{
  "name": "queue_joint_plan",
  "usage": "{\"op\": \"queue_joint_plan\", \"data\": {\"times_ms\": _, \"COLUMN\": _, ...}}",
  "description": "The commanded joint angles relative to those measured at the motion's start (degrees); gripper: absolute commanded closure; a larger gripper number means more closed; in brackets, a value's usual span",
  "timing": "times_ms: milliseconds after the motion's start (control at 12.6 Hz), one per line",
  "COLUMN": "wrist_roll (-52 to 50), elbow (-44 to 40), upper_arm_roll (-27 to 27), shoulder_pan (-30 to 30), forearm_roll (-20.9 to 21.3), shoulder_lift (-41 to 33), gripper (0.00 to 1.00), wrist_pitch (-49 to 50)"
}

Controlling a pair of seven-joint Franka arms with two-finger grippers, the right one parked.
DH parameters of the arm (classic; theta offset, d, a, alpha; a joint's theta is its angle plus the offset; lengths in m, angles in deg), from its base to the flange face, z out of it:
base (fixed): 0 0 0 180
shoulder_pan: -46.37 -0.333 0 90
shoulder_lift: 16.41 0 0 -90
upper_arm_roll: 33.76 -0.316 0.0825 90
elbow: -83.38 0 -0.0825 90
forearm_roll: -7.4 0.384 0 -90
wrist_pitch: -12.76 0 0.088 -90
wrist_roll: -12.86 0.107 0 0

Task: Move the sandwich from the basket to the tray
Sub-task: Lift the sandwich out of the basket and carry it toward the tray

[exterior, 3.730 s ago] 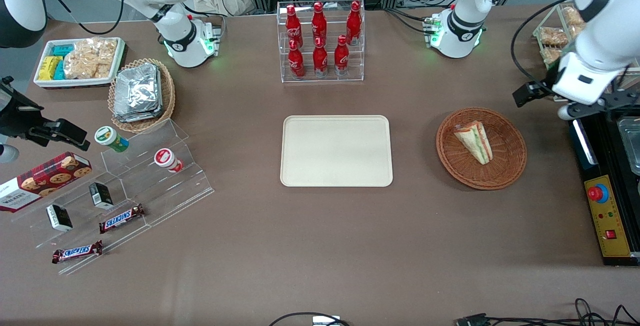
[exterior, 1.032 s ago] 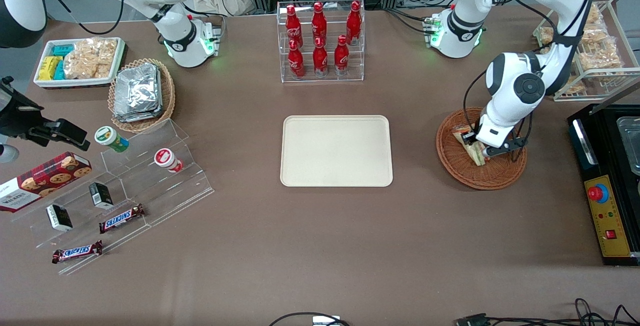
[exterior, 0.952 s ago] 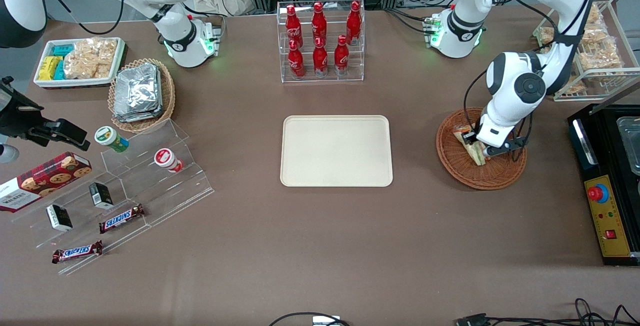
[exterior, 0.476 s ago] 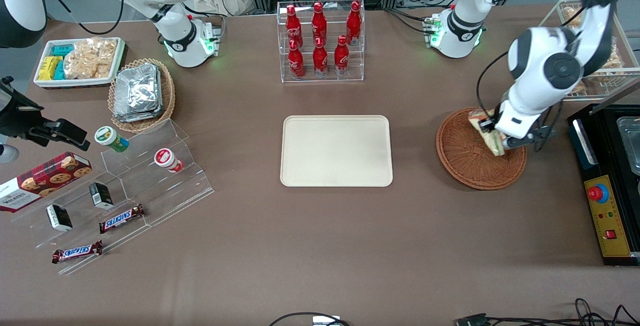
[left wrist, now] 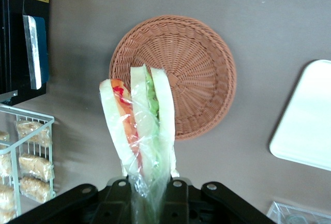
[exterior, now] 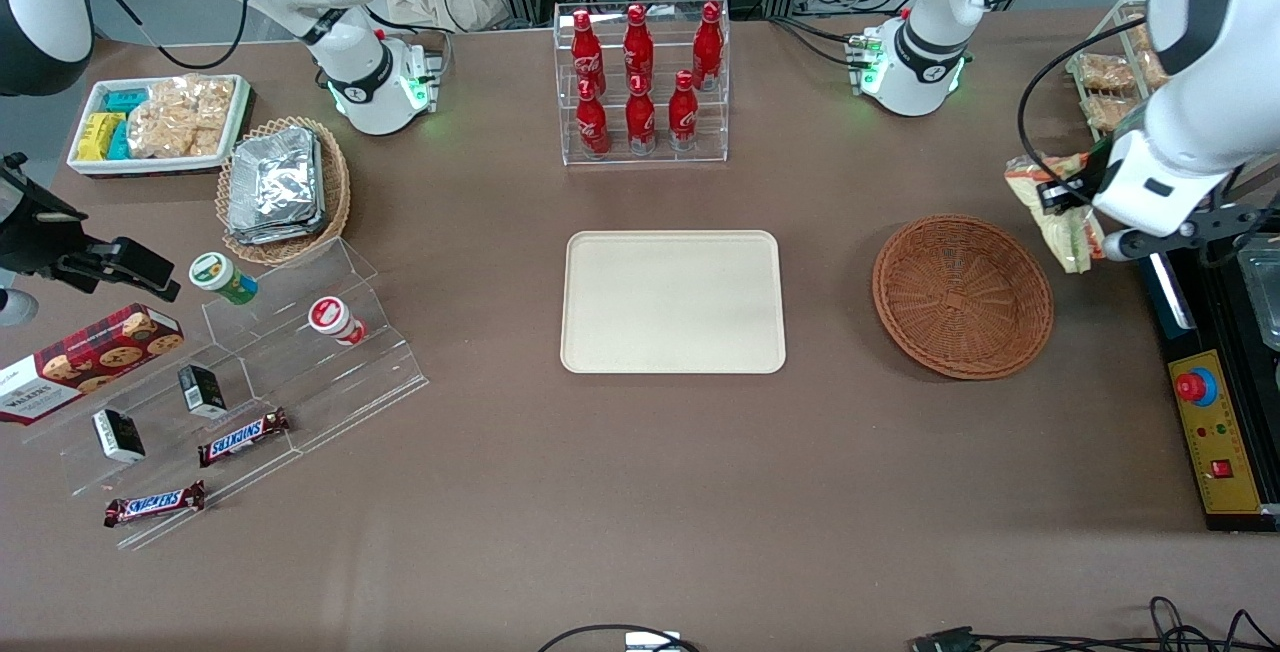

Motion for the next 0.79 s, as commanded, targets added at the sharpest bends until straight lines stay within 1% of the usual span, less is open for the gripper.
{"op": "queue_joint_plan", "data": {"times_ms": 0, "wrist_roll": 0.05, "elbow": -10.49, "upper_arm_roll": 0.56, "shoulder_pan": 1.57, "forearm_roll": -1.84, "shoulder_lift": 7.19, "gripper": 0.86, "wrist_pitch": 5.34}}
{"op": "queue_joint_plan", "data": {"times_ms": 159, "wrist_roll": -1.78, "elbow": -12.52, "upper_arm_roll": 1.78, "shoulder_pan": 5.17, "forearm_roll": -1.76, "shoulder_lift": 8.86, "gripper": 0.86, "wrist_pitch": 5.44}}
{"op": "queue_joint_plan", "data": {"times_ms": 238, "wrist_roll": -4.76, "elbow": -13.67, "upper_arm_roll": 4.66, "shoulder_pan": 5.54, "forearm_roll": -1.67, "shoulder_lift": 10.26, "gripper": 0.86, "wrist_pitch": 5.44}}
{"op": "queue_joint_plan", "data": {"times_ms": 556, "wrist_roll": -12.07, "elbow": -20.69, "upper_arm_roll": 20.3, "shoulder_pan": 5.63, "forearm_roll": -0.01, "shoulder_lift": 17.64, "gripper": 0.86, "wrist_pitch": 5.44}}
{"op": "queue_joint_plan", "data": {"times_ms": 714, "wrist_roll": -12.69, "elbow": -26.83, "upper_arm_roll": 30.39, "shoulder_pan": 5.71, "forearm_roll": 6.91, "shoulder_lift": 24.04, "gripper": 0.86, "wrist_pitch": 6.31}}
